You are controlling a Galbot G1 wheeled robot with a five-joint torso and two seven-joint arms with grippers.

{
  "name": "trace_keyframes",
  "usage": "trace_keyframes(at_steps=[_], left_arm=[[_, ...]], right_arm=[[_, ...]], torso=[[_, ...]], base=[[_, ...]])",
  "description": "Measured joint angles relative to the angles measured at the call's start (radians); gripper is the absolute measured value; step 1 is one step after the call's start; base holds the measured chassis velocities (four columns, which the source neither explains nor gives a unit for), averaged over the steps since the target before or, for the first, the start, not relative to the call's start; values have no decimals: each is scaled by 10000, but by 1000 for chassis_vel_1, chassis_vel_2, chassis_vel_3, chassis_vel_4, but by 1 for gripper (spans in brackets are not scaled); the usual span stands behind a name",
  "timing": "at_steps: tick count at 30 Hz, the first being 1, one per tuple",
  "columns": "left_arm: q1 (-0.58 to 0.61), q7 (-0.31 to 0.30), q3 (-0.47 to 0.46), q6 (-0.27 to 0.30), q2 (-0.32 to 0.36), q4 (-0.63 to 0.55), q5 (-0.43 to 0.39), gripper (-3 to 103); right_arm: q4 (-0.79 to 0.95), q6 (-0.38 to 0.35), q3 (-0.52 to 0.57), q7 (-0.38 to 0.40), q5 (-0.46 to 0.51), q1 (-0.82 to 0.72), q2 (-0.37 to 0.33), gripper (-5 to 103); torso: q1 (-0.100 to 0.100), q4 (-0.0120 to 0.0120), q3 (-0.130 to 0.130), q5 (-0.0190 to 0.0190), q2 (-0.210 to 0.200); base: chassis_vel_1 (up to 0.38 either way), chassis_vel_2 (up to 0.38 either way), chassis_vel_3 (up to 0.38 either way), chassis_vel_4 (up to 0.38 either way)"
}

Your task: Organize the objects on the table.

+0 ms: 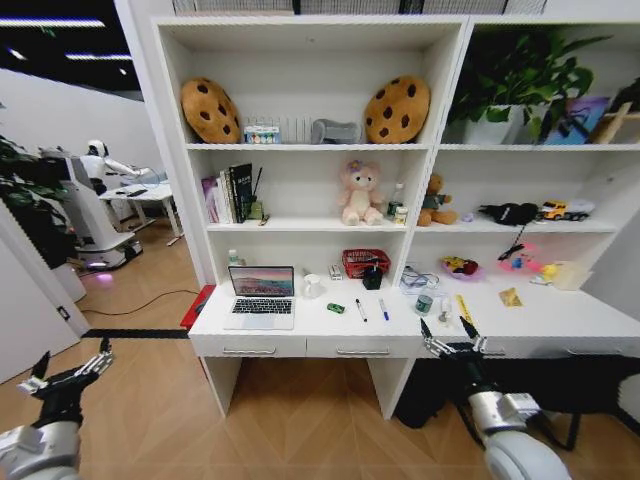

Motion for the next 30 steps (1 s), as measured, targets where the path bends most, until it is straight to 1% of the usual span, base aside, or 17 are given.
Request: trace_keyframes(at_steps=[5, 11, 23, 30], left_arm=[[121, 21, 183, 6, -152, -156, 239, 100], [183, 44, 28, 5, -194, -253, 237, 100], [299, 97, -84, -60, -323, -447, 245, 100], [413, 124, -184, -125, -413, -524, 240, 100]], right_arm=[[-115, 0, -145, -27, 45, 223, -55, 100], [-221, -119, -325, -34, 65, 472, -76, 100], [3, -106, -93, -104, 46, 268, -248, 100], [4, -120, -96, -116, 85, 313, -315, 100]], torso=[[-1, 3, -1, 0, 1], [1, 1, 0, 2, -1], [1, -1, 0, 1, -1], [0, 1, 0, 2, -1]], base=[[0, 0, 0, 0], [-72, 56, 72, -55], [-72, 81, 64, -74], [-67, 72, 61, -59]])
